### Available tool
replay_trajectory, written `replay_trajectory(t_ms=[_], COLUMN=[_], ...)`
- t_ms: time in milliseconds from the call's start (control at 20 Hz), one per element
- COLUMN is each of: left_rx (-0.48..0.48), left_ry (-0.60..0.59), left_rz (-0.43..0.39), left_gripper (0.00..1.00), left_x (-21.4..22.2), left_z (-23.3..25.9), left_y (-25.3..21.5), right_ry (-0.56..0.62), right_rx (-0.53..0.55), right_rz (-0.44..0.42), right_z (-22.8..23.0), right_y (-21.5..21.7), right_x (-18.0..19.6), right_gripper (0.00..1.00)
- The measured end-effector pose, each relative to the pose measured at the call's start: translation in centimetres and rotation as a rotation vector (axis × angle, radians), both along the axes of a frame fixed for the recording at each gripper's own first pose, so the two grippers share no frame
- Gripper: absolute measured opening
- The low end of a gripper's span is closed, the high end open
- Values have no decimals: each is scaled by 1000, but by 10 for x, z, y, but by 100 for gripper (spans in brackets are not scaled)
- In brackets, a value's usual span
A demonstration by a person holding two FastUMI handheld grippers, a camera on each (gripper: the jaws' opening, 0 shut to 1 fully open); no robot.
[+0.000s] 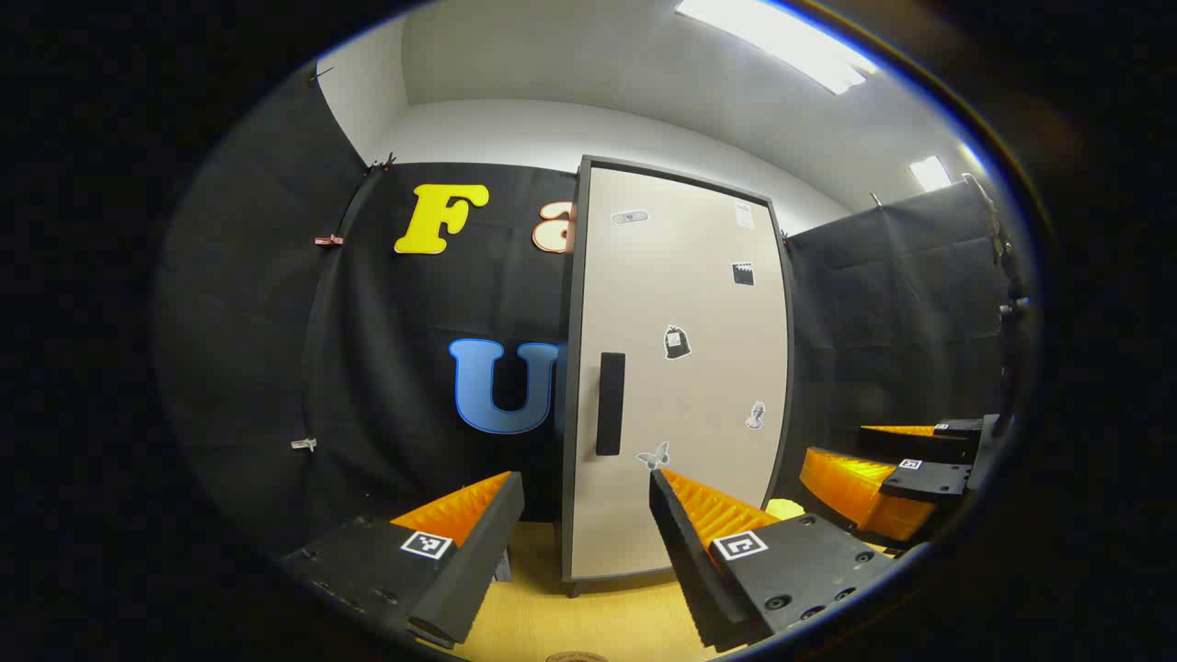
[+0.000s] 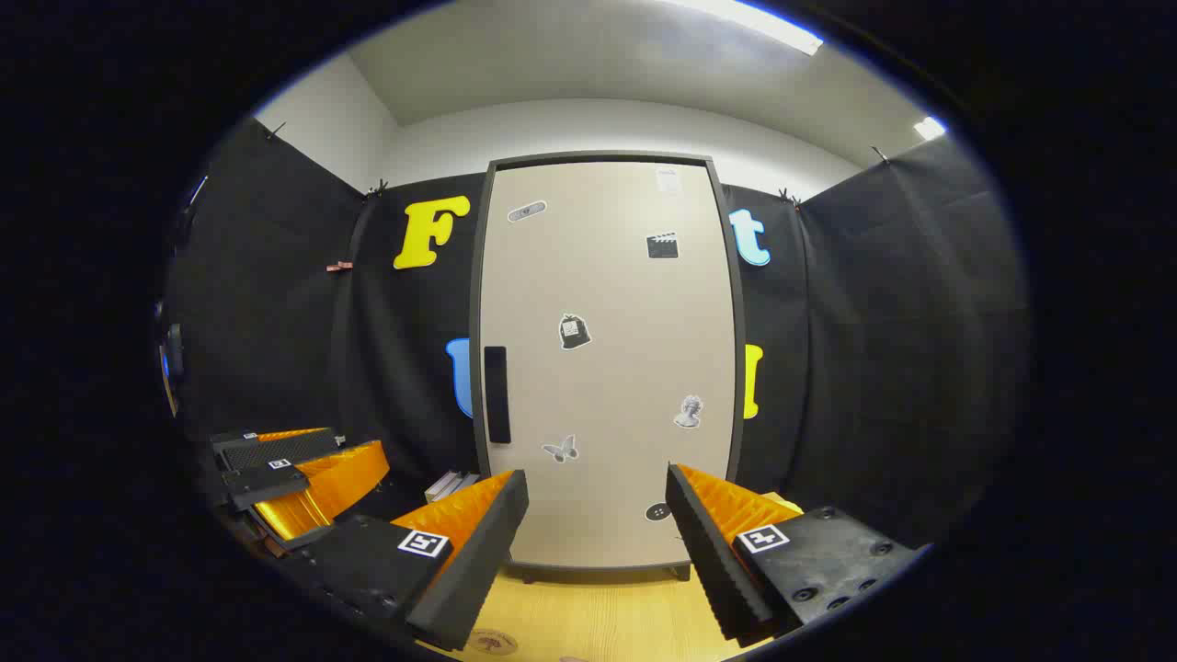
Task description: Open the cabinet door with the right hand, grasp the bottle in the cabinet with the left hand and place it on the coaster, then close the cabinet door with the right hand.
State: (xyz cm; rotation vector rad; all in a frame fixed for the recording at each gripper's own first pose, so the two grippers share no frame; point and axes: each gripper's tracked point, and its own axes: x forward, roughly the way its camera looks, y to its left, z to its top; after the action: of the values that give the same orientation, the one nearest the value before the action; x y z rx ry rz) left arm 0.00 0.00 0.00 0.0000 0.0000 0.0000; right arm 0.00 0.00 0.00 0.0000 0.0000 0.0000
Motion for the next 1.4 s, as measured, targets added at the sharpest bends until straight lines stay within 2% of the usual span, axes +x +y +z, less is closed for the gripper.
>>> replay_trajectory(t_ms=[300, 350, 400, 450, 500, 550, 800, 850, 900, 950, 1400], left_rx=[-7, -9, -12, -13, -13, -12, -16, -18, -18, -19, -19], left_ry=[-6, -6, -5, -4, -4, -4, 5, 9, 13, 16, 14], left_rz=[-2, -3, -2, -1, 3, 6, 20, 23, 27, 30, 77], left_gripper=[88, 83, 88, 88, 83, 88, 88, 83, 83, 87, 88], left_x=[-1, 0, 1, 2, 3, 4, 4, 4, 5, 7, 0], left_z=[4, 4, 3, 3, 3, 3, 0, -1, -3, -4, -6], left_y=[1, 1, 2, 4, 4, 4, 6, 7, 8, 9, 42], right_ry=[-3, -4, -3, -5, -7, -8, 3, 4, 1, -5, -37], right_rx=[20, 18, 15, 13, 12, 9, 7, 9, 11, 9, 24], right_rz=[0, 2, 1, 4, 6, 8, 19, 25, 34, 35, 90], right_z=[3, 3, 3, 4, 4, 5, 3, 3, 4, 5, 14], right_y=[0, 0, 0, 0, 1, 1, 4, 6, 9, 10, 43], right_x=[2, 3, 3, 3, 2, 4, 8, 9, 11, 12, 37], right_gripper=[98, 98, 98, 98, 98, 98, 98, 98, 98, 98, 98])
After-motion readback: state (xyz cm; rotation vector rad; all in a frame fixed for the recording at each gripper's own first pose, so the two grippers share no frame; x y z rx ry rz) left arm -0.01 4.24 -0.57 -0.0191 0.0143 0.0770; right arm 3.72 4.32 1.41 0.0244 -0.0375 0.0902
